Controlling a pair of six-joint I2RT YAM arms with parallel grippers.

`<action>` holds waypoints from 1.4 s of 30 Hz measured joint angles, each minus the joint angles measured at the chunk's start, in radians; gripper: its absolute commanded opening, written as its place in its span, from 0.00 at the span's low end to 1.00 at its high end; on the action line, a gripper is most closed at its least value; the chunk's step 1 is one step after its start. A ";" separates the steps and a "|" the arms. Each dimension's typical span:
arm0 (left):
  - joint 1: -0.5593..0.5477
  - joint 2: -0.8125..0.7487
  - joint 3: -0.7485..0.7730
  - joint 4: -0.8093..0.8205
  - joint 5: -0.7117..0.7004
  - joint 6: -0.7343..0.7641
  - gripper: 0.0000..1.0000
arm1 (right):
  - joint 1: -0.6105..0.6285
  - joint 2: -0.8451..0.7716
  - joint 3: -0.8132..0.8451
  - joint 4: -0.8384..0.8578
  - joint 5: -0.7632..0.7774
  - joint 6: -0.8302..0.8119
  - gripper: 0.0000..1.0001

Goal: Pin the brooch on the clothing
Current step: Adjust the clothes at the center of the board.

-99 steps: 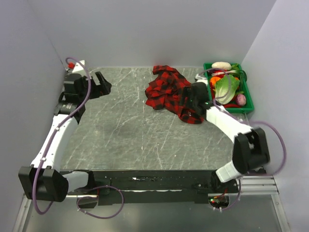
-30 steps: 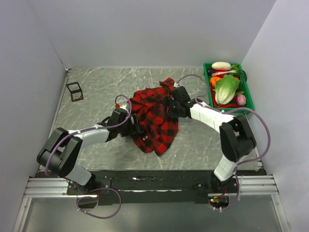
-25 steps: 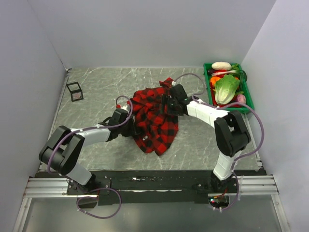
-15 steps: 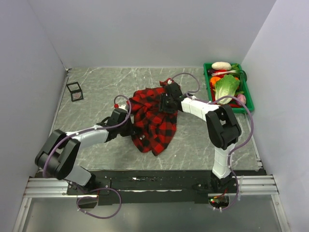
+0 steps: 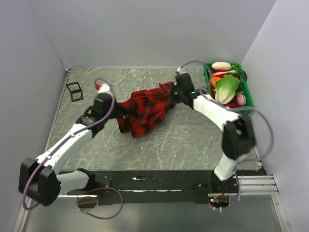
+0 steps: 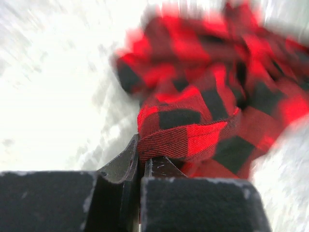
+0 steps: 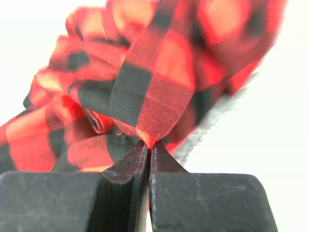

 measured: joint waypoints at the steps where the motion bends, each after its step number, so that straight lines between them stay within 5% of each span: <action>1: 0.030 -0.015 0.021 -0.002 0.006 0.012 0.01 | -0.006 -0.067 -0.013 0.000 0.026 -0.013 0.00; 9: 0.152 0.026 0.200 -0.013 0.091 0.065 0.01 | -0.011 -0.561 -0.129 -0.027 0.206 -0.073 0.00; 16: 0.207 0.143 0.352 -0.068 0.209 0.120 0.01 | 0.067 -0.748 -0.388 -0.129 0.234 0.005 0.06; 18: 0.218 0.169 0.377 -0.074 0.235 0.141 0.01 | 0.152 -0.731 -0.451 -0.155 0.222 0.037 0.08; 20: 0.227 0.203 0.405 -0.092 0.255 0.166 0.01 | 0.258 -0.691 -0.496 -0.174 0.187 0.068 0.24; 21: 0.229 0.220 0.420 -0.102 0.261 0.177 0.01 | 0.308 -0.667 -0.504 -0.185 0.171 0.084 0.34; 22: 0.231 0.235 0.430 -0.110 0.264 0.191 0.01 | 0.351 -0.642 -0.504 -0.189 0.152 0.094 0.55; 25: 0.235 0.250 0.432 -0.120 0.283 0.235 0.01 | 0.432 -0.599 -0.495 -0.186 0.114 0.094 0.81; 32: 0.238 0.196 0.382 -0.122 0.329 0.352 0.01 | 0.357 -0.523 -0.341 -0.149 0.132 0.031 0.84; 42: 0.239 0.115 0.259 -0.134 0.305 0.387 0.01 | 0.158 -0.072 0.025 -0.082 0.185 -0.059 0.87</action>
